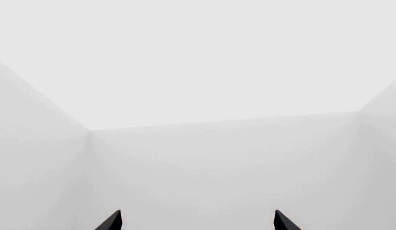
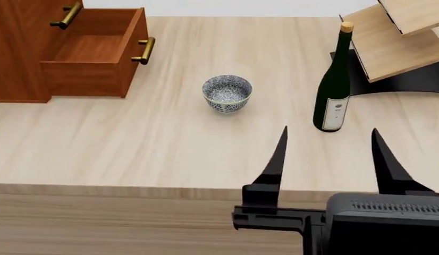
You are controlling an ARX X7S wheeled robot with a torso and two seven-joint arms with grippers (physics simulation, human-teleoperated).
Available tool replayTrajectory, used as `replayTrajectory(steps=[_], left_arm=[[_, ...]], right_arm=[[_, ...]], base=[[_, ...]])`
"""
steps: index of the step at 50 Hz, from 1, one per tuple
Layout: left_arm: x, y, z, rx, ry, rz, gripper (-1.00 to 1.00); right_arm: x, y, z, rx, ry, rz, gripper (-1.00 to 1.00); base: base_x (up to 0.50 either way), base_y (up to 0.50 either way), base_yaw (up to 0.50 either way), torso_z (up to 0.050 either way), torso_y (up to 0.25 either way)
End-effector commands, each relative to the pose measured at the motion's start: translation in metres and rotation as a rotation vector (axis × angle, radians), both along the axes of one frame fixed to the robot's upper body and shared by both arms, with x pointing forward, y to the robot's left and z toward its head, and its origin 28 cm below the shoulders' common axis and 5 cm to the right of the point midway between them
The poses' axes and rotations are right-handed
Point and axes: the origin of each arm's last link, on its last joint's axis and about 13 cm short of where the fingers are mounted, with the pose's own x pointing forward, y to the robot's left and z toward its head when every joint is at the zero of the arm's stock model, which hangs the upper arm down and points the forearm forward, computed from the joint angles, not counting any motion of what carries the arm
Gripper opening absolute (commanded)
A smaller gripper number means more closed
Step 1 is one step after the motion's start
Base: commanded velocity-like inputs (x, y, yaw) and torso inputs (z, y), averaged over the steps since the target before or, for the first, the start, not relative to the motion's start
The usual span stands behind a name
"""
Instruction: Put the bowl in the bottom drawer of the cabinet.
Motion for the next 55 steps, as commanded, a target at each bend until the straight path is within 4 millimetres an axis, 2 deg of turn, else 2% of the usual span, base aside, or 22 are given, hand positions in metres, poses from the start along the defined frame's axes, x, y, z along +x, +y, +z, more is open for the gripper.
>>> replayTrajectory(steps=[1, 55], left_arm=[[-0.002, 0.0, 0.001, -0.005, -0.009, -0.005, 1.0], [0.003, -0.002, -0.005, -0.001, 0.0, -0.001, 1.0]], right_arm=[[-0.001, 0.001, 0.0, -0.018, 0.007, 0.008, 1.0], [-0.001, 0.001, -0.012, 0.008, 0.023, 0.028, 1.0]], base=[[0.0, 0.0, 0.0, 0.0, 0.0], [0.0, 0.48, 0.0, 0.0, 0.0]])
